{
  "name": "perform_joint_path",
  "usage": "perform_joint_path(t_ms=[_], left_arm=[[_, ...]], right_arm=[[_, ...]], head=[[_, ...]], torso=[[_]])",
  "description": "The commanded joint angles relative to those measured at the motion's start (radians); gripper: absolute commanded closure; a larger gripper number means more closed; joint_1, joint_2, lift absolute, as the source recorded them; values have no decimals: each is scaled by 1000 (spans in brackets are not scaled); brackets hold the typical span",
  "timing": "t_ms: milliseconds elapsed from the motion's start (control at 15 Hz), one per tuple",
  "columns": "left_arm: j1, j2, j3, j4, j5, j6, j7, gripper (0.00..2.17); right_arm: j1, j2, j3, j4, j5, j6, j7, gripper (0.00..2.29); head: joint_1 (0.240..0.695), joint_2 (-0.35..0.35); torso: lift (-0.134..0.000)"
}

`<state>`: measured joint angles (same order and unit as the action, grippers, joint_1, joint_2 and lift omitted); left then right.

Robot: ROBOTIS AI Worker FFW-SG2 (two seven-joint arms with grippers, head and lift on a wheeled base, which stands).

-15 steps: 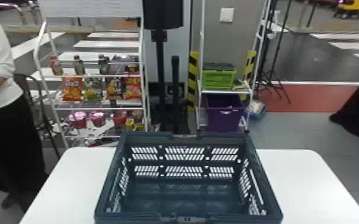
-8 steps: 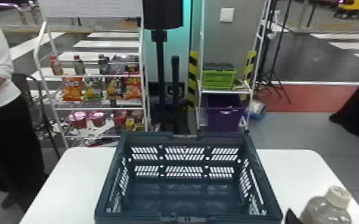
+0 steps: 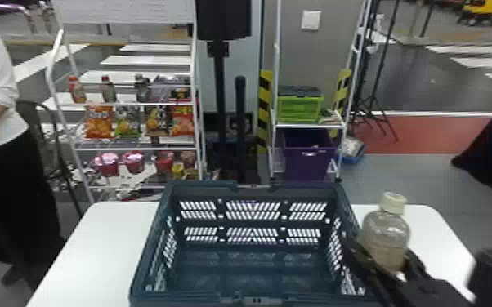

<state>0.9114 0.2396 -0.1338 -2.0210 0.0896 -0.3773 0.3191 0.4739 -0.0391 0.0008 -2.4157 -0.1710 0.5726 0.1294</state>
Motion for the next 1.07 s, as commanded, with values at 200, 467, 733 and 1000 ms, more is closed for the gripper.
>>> perform_joint_path(t_ms=[200,467,733,1000], left_arm=[[-9,-2,8,24,12,-4,-2,154],[-23,0,8,38,22,-4,-9,154],[-31,0,13,54,33,-13,-15,154],[-36,0,20,71,45,-25,-20,154]], right_arm=[[-258,-10,131,93,38,320,-53,2283],[-449,-4,215,176,36,568,-112,2287],[-600,38,266,300,24,758,-152,2283],[-689,40,298,461,24,801,-180,2283]], head=[[499,0],[499,0],[499,0],[499,0]], torso=[[0],[0],[0],[0]])
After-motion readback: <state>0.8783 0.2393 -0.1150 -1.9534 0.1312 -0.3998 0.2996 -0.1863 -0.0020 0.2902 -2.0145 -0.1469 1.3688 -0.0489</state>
